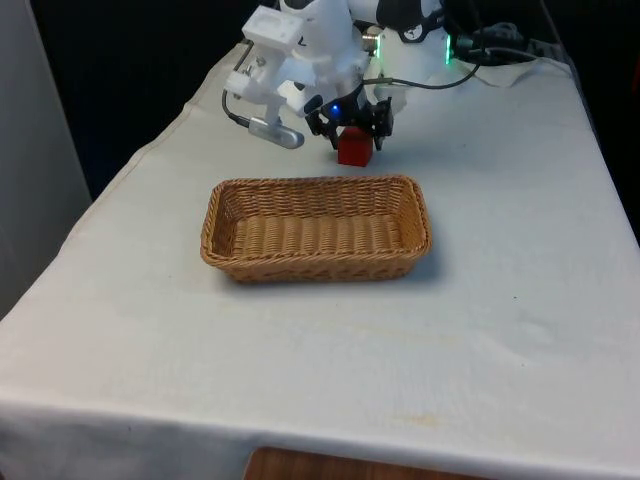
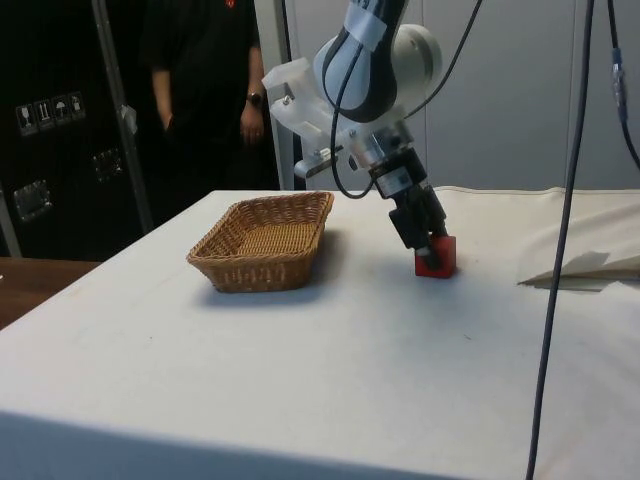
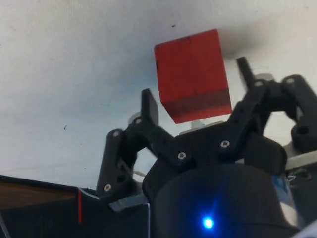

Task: Pick up the cube and place it into the basket.

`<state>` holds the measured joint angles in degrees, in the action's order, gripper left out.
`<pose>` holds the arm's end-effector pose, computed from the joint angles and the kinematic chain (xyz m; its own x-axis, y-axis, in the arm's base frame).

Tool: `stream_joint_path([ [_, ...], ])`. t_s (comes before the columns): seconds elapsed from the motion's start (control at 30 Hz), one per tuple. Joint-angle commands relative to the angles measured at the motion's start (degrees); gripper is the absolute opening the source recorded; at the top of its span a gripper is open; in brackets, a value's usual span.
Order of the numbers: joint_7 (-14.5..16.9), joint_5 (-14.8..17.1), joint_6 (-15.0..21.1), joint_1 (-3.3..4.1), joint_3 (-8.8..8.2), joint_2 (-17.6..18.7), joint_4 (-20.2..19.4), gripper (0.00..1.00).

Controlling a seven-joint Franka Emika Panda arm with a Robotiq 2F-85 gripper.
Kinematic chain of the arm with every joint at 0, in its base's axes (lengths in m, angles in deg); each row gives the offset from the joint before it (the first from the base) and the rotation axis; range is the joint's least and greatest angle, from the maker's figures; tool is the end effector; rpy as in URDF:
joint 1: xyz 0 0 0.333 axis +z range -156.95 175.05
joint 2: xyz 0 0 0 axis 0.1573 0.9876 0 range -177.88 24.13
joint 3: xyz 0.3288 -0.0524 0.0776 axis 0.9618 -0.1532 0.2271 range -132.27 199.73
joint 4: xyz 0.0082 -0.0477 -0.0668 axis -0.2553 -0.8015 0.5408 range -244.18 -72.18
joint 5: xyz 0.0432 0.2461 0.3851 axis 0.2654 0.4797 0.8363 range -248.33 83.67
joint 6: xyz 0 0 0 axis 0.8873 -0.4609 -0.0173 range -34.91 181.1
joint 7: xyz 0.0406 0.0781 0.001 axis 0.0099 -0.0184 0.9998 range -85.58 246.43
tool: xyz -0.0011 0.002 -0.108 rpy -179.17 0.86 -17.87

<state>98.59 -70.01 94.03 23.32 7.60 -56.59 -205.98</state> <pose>0.4584 -0.1117 0.1168 0.8915 -0.0498 -0.4503 -0.0960 -0.9921 -0.0803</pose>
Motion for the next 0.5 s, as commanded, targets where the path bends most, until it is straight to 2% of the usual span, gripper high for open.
stream_joint_path([
  [0.0,-0.06,0.23,0.06,0.00,0.06,-0.29,-0.11,0.51],
  [0.1,-0.06,0.00,-0.06,0.00,0.00,-0.06,0.00,0.19],
  [0.13,-0.11,0.17,0.00,0.06,0.06,-0.34,-0.17,0.19],
  [0.17,-0.17,0.17,-0.17,0.06,0.00,-0.40,-0.11,0.02],
  [0.47,-0.29,0.11,-0.34,0.06,0.00,-0.46,-0.11,0.03],
])
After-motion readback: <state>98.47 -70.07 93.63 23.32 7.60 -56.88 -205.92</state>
